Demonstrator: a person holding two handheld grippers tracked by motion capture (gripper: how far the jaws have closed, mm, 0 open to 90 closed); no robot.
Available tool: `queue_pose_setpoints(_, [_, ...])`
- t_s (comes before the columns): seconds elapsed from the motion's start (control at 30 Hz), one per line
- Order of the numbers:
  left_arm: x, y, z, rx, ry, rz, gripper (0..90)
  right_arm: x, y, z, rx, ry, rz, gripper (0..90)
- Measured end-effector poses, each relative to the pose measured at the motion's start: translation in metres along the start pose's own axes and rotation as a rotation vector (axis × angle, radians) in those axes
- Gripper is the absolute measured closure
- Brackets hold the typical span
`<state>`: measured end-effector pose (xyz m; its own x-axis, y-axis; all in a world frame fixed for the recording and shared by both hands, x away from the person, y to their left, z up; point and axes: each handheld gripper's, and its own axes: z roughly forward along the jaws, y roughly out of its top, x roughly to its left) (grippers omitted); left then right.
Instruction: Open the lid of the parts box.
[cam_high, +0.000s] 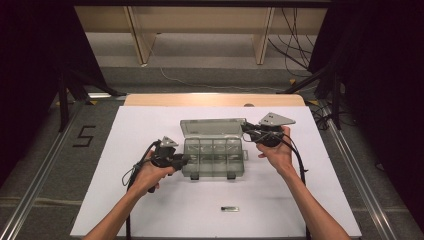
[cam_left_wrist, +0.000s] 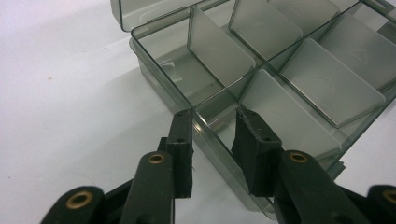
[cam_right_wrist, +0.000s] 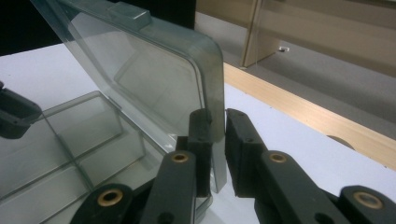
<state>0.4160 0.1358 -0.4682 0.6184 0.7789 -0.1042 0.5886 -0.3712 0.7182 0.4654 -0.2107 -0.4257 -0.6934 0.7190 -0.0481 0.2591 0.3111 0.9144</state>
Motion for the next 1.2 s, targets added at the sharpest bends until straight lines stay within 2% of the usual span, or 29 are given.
queue_pose_setpoints(0.03, [0.000, 0.000, 0.000, 0.000, 0.000, 0.000, 67.7, 0.000, 0.000, 0.000, 0.000, 0.000, 0.000, 81.7])
queue_pose_setpoints(0.07, [-0.002, 0.000, 0.000, -0.001, -0.012, -0.028, 67.9, 0.000, 0.002, 0.002, 0.007, -0.010, 0.010, 82.2])
queue_pose_setpoints(0.53, [-0.002, 0.000, 0.000, 0.002, -0.001, -0.013, 68.0, -0.009, 0.016, 0.015, 0.056, -0.061, 0.082, 84.3])
queue_pose_setpoints(0.6, [-0.003, 0.000, 0.000, -0.003, 0.002, -0.016, 68.1, -0.010, 0.018, 0.017, 0.072, -0.070, 0.098, 84.5])
queue_pose_setpoints(0.63, [-0.002, 0.000, 0.000, 0.002, -0.004, -0.015, 68.0, -0.012, 0.021, 0.018, 0.095, -0.071, 0.126, 84.6])
queue_pose_setpoints(0.7, [-0.001, 0.000, 0.000, 0.007, -0.008, -0.013, 68.1, -0.012, 0.022, 0.020, 0.093, -0.073, 0.138, 84.7])
queue_pose_setpoints(0.73, [-0.001, 0.000, 0.000, 0.005, -0.007, -0.016, 68.1, -0.013, 0.027, 0.023, 0.123, -0.077, 0.156, 84.9])
queue_pose_setpoints(0.87, [-0.002, 0.001, 0.000, 0.005, -0.006, -0.016, 68.1, -0.017, 0.030, 0.025, 0.149, -0.079, 0.168, 85.0])
queue_pose_setpoints(1.07, [-0.002, 0.000, 0.000, 0.004, -0.007, -0.014, 68.1, -0.020, 0.035, 0.031, 0.195, -0.088, 0.212, 85.2])
queue_pose_setpoints(1.13, [-0.001, 0.000, 0.000, 0.008, -0.007, -0.009, 68.1, -0.022, 0.036, 0.032, 0.200, -0.090, 0.206, 85.2])
queue_pose_setpoints(1.2, [-0.001, 0.000, 0.000, 0.006, -0.010, -0.008, 68.0, -0.023, 0.041, 0.035, 0.238, -0.092, 0.240, 85.1])
